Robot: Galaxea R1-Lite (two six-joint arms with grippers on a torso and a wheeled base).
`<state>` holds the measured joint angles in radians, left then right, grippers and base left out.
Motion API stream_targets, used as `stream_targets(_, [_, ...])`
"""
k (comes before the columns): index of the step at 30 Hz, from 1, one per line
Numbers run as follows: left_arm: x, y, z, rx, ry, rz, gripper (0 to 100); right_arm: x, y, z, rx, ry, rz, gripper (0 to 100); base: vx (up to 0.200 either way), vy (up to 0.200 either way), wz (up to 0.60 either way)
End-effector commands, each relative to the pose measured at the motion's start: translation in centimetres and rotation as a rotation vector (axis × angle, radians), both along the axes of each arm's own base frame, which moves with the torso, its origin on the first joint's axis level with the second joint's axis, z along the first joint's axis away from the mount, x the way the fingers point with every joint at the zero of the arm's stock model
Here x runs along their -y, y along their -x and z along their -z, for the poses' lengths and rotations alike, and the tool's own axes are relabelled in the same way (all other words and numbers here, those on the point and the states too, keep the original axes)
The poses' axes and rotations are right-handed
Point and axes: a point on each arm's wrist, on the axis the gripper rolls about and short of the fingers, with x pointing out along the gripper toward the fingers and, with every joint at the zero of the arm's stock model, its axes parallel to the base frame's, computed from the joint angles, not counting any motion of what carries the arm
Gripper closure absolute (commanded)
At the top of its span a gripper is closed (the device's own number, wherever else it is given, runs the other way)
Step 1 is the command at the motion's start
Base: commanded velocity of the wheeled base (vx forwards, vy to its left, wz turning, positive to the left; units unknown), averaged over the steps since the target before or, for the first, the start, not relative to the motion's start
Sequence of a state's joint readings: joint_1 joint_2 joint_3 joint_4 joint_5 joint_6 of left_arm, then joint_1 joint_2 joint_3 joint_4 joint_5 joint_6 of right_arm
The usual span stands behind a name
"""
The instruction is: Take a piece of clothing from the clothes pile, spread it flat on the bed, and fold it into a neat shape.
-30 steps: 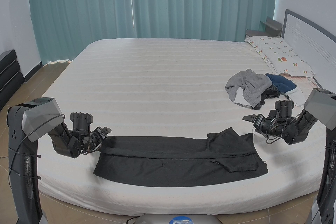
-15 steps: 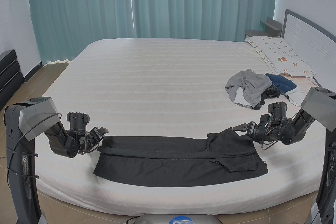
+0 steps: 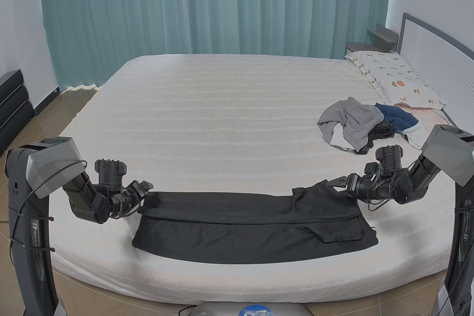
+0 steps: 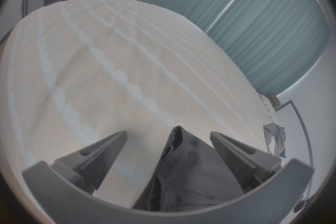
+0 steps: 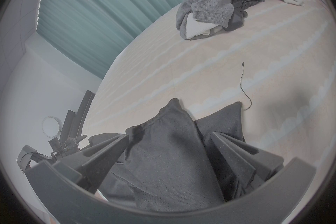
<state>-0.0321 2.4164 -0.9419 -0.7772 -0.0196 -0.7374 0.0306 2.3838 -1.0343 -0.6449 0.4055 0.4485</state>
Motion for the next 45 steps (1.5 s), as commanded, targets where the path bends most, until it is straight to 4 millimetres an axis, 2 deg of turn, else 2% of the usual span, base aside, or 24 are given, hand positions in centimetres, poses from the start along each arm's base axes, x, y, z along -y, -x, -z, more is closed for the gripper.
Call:
stream_targets(1, [0.0,0.0,0.0,0.001,0.001,0.0,0,0.0,0.2,0.7,-0.015,0.011,-0.008,0,0.0,0.0,0.0])
stream_targets(2, [0.0,0.0,0.0,0.001,0.001,0.0,0,0.0,0.2,0.7,-0.016,0.011,-0.01,0,0.0,0.0,0.0])
stream_targets(3, [0.0,0.0,0.0,0.001,0.001,0.0,0,0.0,0.2,0.7,-0.015,0.016,-0.013,100,0.0,0.0,0.0])
stream_targets(7, [0.0,0.0,0.0,0.001,0.001,0.0,0,0.1,0.4,0.4,-0.014,0.017,-0.014,100,0.0,0.0,0.0])
stream_targets(12, [0.0,0.1,0.1,-0.005,0.0,0.0,0,0.4,1.7,-0.1,-0.032,0.033,-0.021,100,0.0,0.0,0.0])
stream_targets(25, [-0.1,0.3,-0.3,-0.018,0.0,-0.001,0,2.9,4.6,-2.6,-0.017,0.017,-0.017,100,0.0,0.0,0.0])
stream_targets(34, [-0.1,0.3,-0.7,-0.01,0.0,-0.001,0,3.5,6.2,-1.9,-0.058,0.026,-0.024,100,0.0,0.0,0.0])
stream_targets(40, [-0.1,0.5,-1.1,-0.007,0.0,0.001,0,3.9,7.5,-2.2,-0.065,0.01,-0.035,100,0.0,0.0,0.0])
stream_targets(45, [-0.1,0.6,-1.3,-0.002,0.0,0.001,0,4.0,7.2,-2.2,-0.055,0.011,-0.035,100,0.0,0.0,0.0])
